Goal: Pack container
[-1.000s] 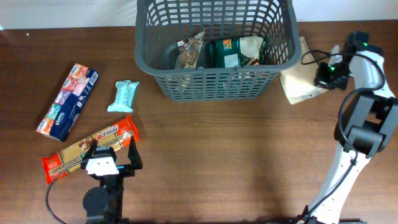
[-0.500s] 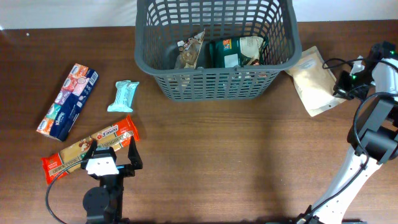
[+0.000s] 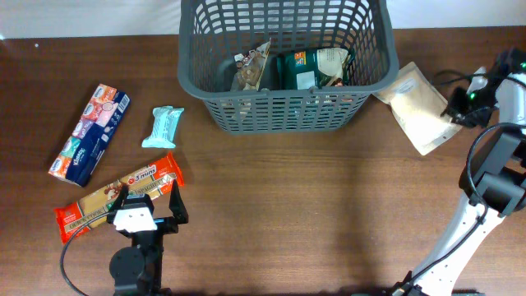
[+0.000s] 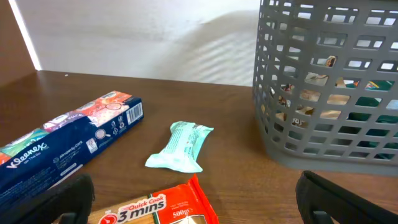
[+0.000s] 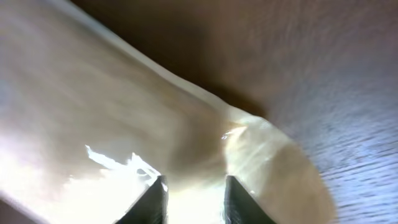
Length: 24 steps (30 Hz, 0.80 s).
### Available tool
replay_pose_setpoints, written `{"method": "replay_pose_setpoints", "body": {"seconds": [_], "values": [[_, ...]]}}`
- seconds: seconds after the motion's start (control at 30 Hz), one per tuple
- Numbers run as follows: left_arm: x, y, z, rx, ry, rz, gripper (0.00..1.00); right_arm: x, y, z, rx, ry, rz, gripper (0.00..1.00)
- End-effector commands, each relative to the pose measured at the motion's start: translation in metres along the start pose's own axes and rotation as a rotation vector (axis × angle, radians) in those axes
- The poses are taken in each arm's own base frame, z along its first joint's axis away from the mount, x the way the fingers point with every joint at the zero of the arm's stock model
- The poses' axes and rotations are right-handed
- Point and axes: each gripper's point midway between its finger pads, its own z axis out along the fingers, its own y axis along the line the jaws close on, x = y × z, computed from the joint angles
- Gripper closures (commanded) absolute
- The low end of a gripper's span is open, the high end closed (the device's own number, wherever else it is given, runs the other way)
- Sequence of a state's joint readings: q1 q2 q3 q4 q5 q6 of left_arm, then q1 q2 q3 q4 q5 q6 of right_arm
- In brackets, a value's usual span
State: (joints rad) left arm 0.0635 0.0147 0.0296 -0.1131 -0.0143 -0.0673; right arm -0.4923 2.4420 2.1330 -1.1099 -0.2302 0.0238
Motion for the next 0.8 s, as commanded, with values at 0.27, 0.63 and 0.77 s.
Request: {"method": "replay_pose_setpoints", "body": {"seconds": [0.27,0.63,0.77], "values": [[0.001,-0.002,0.000,0.013,-0.003,0.016,0.01,-0.034,0.058,-0.056,-0.113,-0.143,-0.122,0.01],[0.001,-0.002,0.000,0.013,-0.003,0.016,0.01,-0.033,0.101,-0.042,0.014,-0.160,-0.308,0.01],[0.001,-0.002,0.000,0.013,-0.003,0.016,0.01,-0.033,0.094,-0.039,0.172,-0.159,-0.363,0.01]]}}
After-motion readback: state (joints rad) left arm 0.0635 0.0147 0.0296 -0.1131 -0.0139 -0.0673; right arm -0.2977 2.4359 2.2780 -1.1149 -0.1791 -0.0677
